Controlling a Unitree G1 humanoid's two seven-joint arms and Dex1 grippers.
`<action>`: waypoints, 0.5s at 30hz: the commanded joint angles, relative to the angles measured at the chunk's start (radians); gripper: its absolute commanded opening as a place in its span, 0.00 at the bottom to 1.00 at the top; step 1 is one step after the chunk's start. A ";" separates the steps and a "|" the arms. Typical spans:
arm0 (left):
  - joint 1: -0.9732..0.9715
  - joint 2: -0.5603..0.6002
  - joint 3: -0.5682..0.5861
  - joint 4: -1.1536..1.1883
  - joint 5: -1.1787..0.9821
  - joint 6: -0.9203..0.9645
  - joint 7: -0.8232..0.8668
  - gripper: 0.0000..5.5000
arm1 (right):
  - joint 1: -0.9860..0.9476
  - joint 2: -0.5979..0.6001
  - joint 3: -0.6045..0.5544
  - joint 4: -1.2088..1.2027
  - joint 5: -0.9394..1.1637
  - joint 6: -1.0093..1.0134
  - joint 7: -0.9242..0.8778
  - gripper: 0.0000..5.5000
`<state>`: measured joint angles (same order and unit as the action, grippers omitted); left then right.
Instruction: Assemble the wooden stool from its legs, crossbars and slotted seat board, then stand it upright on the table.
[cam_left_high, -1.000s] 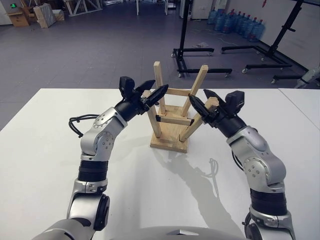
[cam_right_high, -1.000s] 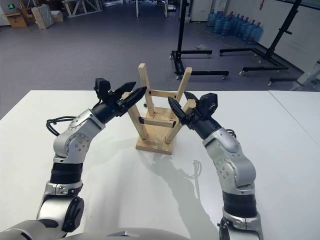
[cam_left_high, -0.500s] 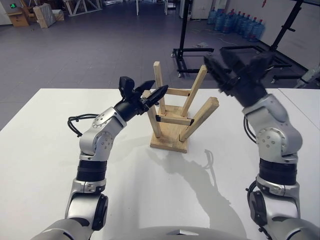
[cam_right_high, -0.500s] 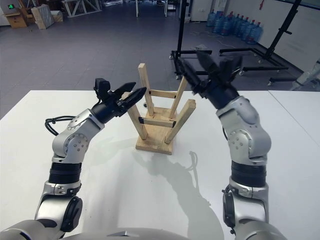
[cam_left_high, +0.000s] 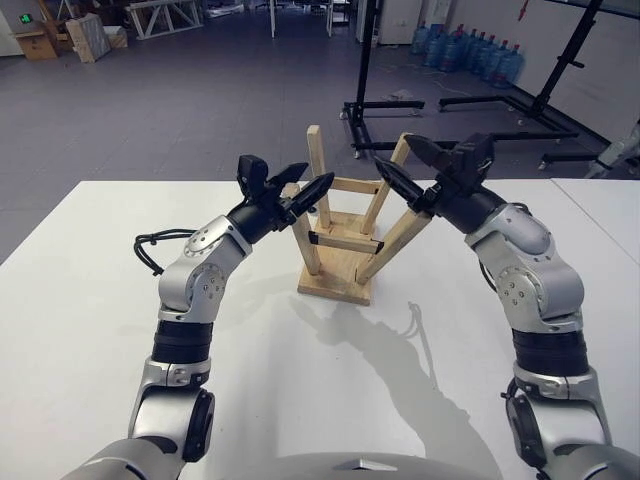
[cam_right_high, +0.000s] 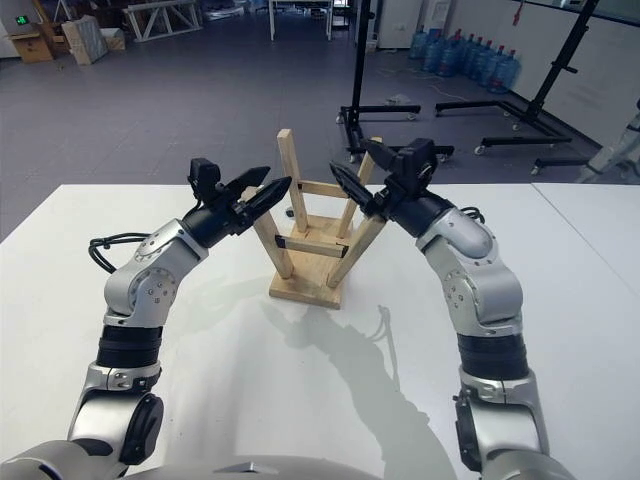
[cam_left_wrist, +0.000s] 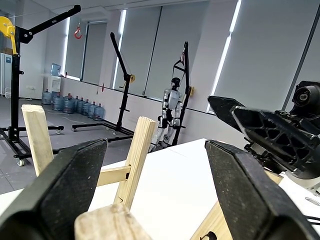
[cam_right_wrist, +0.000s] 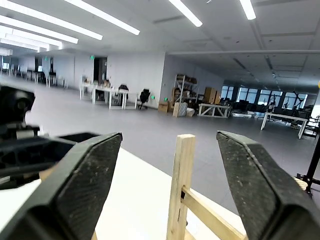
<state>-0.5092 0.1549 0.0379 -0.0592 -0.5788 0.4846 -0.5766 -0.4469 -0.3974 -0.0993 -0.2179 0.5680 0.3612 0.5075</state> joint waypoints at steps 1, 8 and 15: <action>0.000 0.009 0.006 0.014 0.019 -0.010 0.012 0.65 | -0.042 0.046 -0.112 0.026 0.079 -0.015 -0.048 0.63; -0.088 0.061 0.047 -0.018 0.026 -0.016 0.043 0.65 | -0.026 0.016 -0.184 0.167 0.005 -0.110 -0.047 0.63; -0.071 0.098 0.070 -0.008 0.039 -0.018 0.040 0.65 | 0.089 0.013 0.046 0.364 -0.214 -0.269 0.156 0.63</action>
<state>-0.5843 0.2295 0.0940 -0.0679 -0.5456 0.4643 -0.5409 -0.3852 -0.3824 -0.1355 0.1115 0.4185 0.1329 0.6068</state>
